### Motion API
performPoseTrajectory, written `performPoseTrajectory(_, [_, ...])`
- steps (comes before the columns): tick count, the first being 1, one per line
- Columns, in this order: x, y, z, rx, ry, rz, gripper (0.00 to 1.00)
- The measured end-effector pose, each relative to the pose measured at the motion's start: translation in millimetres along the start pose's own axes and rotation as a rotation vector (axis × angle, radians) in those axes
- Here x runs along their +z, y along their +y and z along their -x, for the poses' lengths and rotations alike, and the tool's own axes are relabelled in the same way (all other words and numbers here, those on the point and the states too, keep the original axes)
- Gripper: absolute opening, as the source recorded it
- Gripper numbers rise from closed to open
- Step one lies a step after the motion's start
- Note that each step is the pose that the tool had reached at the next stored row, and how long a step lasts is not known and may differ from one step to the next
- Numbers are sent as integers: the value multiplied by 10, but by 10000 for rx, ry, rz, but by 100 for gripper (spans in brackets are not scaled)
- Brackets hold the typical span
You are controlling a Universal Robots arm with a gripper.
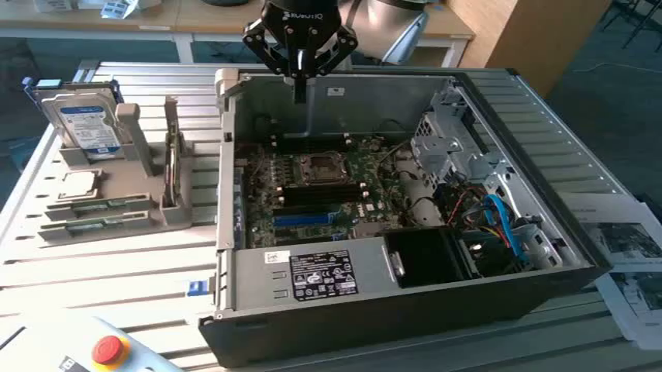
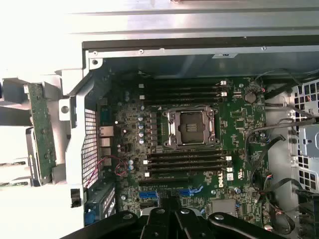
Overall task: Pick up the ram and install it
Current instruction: 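Reach for the ram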
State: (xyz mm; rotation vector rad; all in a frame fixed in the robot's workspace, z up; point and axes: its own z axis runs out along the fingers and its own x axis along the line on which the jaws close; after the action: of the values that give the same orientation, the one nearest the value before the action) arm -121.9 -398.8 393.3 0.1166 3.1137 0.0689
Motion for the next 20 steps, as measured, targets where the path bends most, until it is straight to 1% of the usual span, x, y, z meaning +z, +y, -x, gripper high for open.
performPoseTrajectory(14, [0,0,-3,0,-1,0,10])
performPoseTrajectory(20, [-2,-3,-112,0,-5,0,10])
